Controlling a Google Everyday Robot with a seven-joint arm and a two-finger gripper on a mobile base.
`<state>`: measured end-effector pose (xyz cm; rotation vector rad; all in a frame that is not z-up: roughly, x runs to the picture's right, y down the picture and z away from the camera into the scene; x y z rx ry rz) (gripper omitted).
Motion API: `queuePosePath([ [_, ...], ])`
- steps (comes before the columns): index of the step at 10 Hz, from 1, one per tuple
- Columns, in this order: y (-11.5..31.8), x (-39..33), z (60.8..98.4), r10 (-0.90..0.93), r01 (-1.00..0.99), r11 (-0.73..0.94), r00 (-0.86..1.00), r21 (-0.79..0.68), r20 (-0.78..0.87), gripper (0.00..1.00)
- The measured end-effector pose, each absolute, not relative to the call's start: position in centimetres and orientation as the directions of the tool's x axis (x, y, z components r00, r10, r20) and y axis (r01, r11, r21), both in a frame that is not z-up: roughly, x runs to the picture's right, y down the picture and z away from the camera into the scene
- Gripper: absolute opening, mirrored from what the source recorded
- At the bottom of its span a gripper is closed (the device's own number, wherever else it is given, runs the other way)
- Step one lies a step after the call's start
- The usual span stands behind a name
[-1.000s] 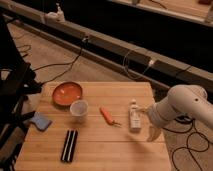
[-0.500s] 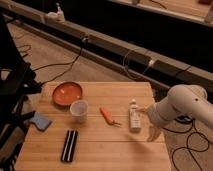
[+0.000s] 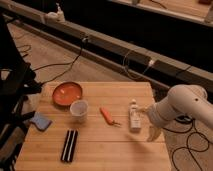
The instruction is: Pick up the ceramic cup
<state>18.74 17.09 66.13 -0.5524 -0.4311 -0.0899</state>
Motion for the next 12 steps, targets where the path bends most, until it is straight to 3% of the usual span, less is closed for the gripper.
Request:
queuePosePath([
  [8, 15.6, 18.3, 65.8, 0.026, 0.199, 0.866, 0.898, -0.458, 0.440, 0.80],
  [12, 12.5, 8.8, 65.8, -0.117, 0.377, 0.856, 0.808, -0.354, 0.578, 0.80],
])
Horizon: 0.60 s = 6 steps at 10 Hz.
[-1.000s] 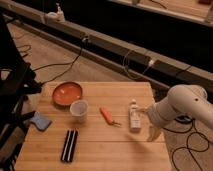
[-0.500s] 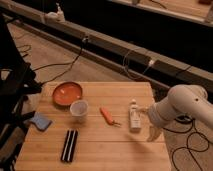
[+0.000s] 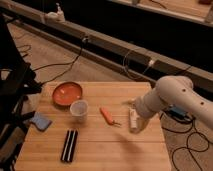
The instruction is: Pick up the ceramic cup
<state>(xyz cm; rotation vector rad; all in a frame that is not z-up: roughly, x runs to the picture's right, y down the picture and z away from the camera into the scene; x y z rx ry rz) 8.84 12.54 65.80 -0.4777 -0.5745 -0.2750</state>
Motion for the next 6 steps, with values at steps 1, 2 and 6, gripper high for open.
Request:
queuePosePath([
  [1, 12.3, 6.4, 65.8, -0.157, 0.425, 0.843, 0.781, -0.330, 0.604, 0.80],
  [2, 12.0, 3.5, 65.8, -0.205, 0.480, 0.825, 0.747, -0.300, 0.632, 0.80],
  [6, 11.8, -4.2, 65.2, -0.318, 0.615, 0.760, 0.636, -0.212, 0.703, 0.80],
])
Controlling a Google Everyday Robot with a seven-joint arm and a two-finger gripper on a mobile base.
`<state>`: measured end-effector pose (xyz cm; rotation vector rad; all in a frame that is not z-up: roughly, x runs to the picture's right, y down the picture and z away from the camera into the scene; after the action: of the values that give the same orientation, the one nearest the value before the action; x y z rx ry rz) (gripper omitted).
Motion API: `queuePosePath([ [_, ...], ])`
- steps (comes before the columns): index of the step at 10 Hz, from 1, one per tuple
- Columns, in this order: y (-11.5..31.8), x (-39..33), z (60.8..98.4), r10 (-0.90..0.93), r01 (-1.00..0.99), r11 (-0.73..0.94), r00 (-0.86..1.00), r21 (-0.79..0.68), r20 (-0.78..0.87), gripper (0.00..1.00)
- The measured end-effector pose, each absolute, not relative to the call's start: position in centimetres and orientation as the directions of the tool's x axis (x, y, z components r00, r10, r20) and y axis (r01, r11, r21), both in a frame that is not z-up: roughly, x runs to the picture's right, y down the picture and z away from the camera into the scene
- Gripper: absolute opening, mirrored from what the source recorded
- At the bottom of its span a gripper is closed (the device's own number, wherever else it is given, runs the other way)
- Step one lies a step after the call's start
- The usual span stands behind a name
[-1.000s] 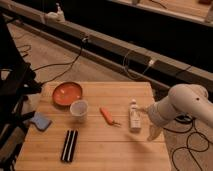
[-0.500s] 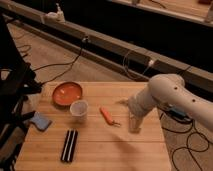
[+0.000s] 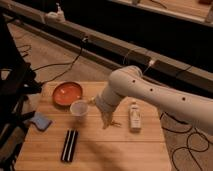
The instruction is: Pick up the ceramic cup
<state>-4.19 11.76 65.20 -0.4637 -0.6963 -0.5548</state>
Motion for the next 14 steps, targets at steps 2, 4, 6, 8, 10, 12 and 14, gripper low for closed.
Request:
queuePosePath([
  [2, 11.8, -4.0, 65.2, -0.316, 0.613, 0.760, 0.639, -0.215, 0.701, 0.80],
  [4, 12.6, -4.3, 66.0, -0.325, 0.637, 0.736, 0.630, -0.229, 0.705, 0.80],
  [6, 13.3, -5.4, 67.5, -0.342, 0.674, 0.695, 0.616, -0.249, 0.710, 0.80],
  [8, 13.5, -6.6, 69.9, -0.359, 0.705, 0.654, 0.608, -0.274, 0.708, 0.80],
  [10, 13.4, -7.4, 72.3, -0.358, 0.718, 0.626, 0.611, -0.303, 0.706, 0.80],
  [12, 13.1, -8.1, 74.6, -0.335, 0.711, 0.621, 0.620, -0.328, 0.710, 0.80],
  [14, 13.1, -9.2, 76.9, -0.289, 0.691, 0.633, 0.629, -0.349, 0.722, 0.80],
])
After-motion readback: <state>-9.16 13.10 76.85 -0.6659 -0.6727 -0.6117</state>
